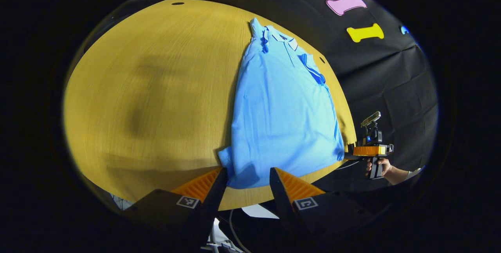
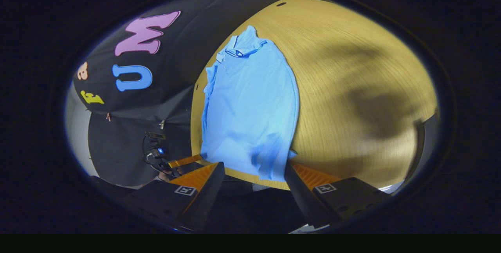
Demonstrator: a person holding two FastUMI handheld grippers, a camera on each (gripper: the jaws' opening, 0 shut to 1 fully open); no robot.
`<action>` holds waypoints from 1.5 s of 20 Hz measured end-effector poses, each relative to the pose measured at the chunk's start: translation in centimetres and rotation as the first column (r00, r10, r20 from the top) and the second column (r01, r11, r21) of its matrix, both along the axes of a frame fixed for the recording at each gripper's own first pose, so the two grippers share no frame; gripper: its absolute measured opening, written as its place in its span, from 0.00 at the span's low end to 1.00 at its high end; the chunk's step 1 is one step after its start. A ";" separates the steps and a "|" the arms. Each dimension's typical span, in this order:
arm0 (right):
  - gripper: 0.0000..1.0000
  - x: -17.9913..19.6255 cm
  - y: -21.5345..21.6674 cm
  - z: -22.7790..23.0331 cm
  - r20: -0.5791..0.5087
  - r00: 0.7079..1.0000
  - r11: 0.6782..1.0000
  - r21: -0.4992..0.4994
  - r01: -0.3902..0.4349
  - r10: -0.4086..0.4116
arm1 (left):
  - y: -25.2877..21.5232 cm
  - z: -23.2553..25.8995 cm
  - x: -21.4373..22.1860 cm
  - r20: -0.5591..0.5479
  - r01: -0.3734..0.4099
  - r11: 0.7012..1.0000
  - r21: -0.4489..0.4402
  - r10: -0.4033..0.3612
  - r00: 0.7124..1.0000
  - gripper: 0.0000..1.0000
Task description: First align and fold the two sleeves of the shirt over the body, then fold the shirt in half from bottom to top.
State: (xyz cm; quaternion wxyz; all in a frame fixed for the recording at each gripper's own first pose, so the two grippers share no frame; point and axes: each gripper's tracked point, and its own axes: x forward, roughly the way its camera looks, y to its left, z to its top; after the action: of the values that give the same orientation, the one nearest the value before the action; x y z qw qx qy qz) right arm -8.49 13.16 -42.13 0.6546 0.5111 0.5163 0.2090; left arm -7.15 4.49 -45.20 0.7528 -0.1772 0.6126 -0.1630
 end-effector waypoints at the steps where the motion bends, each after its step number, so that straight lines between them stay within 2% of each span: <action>1: 0.89 0.1 0.2 -0.5 -0.018 1.000 1.000 0.001 0.010 -0.010 | -0.1 -0.2 0.1 0.001 0.003 1.000 0.010 -0.003 1.000 0.70; 2: 0.72 0.2 0.4 -1.3 -0.049 0.998 1.000 0.000 0.026 -0.026 | 0.2 -0.6 0.3 0.003 0.000 0.999 0.037 0.000 1.000 0.68; 3: 0.66 0.2 0.4 -1.6 -0.076 0.996 0.999 0.008 0.045 -0.044 | 0.4 -1.0 0.5 0.007 -0.007 0.998 0.066 0.006 1.000 0.52; 5: 0.39 0.1 0.3 -3.1 -0.112 0.991 0.997 0.000 0.073 -0.073 | 0.0 -1.1 0.8 0.015 -0.026 0.998 0.062 0.025 1.000 0.14; 6: 0.12 0.1 0.2 -3.0 -0.124 0.988 0.995 0.020 0.100 -0.097 | -0.4 -1.0 0.9 0.010 -0.037 0.998 0.048 0.036 0.999 0.11; 7: 0.09 0.1 0.0 -2.8 -0.136 0.985 0.993 0.040 0.114 -0.108 | -0.7 -1.3 0.8 0.001 -0.040 0.998 0.045 0.040 0.999 0.07; 8: 0.09 0.5 0.9 -2.8 -0.126 0.983 0.990 0.045 0.137 -0.130 | -1.0 -1.2 0.8 0.005 -0.039 0.999 0.036 0.039 0.999 0.07; 10: 0.00 0.4 0.2 -2.9 -0.100 0.988 0.991 0.043 0.123 -0.118 | -1.3 -1.0 1.0 0.023 -0.022 0.999 0.035 0.021 1.000 0.06; 11: 0.12 0.3 0.3 -2.5 -0.091 0.991 0.993 0.054 0.108 -0.103 | -1.3 -0.9 0.7 0.030 -0.007 0.999 0.037 0.006 1.000 0.06; 12: 0.00 0.6 0.3 -1.8 -0.079 0.992 0.991 0.080 0.109 -0.103 | -1.5 -0.4 0.7 0.045 0.002 1.000 0.022 -0.003 0.999 0.06; 14: 0.06 1.5 0.3 -0.9 -0.053 0.992 0.987 0.103 0.121 -0.116 | -2.6 1.2 1.7 0.083 0.001 1.000 -0.025 0.001 0.997 0.06; 18: 0.05 3.8 0.2 2.2 0.032 0.991 0.982 0.142 0.126 -0.132 | -3.6 3.9 4.3 0.156 -0.001 0.998 -0.063 0.011 0.988 0.04; 19: 0.06 4.7 -0.1 3.0 0.057 0.989 0.981 0.147 0.129 -0.138 | -3.9 4.4 4.9 0.172 0.008 0.998 -0.060 0.002 0.985 0.06; 23: 0.05 8.2 -0.7 6.3 0.161 0.975 0.977 0.177 0.123 -0.152 | -4.4 7.2 8.2 0.242 0.036 0.998 -0.049 -0.023 0.970 0.06; 27: 0.05 11.8 -1.6 8.5 0.236 0.955 0.974 0.181 0.137 -0.178 | -5.0 10.2 12.7 0.321 0.025 0.998 -0.059 -0.005 0.947 0.06; 30: 0.05 14.8 -2.4 11.1 0.296 0.929 0.965 0.204 0.166 -0.222 | -5.8 11.7 15.3 0.359 0.012 0.997 -0.071 0.015 0.933 0.06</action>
State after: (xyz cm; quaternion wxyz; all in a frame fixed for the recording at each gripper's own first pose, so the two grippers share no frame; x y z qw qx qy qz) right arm 6.34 10.73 -31.00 0.6987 0.5753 0.3308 0.2670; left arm 8.16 -1.30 -33.48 0.8452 -0.1721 0.4584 -0.2140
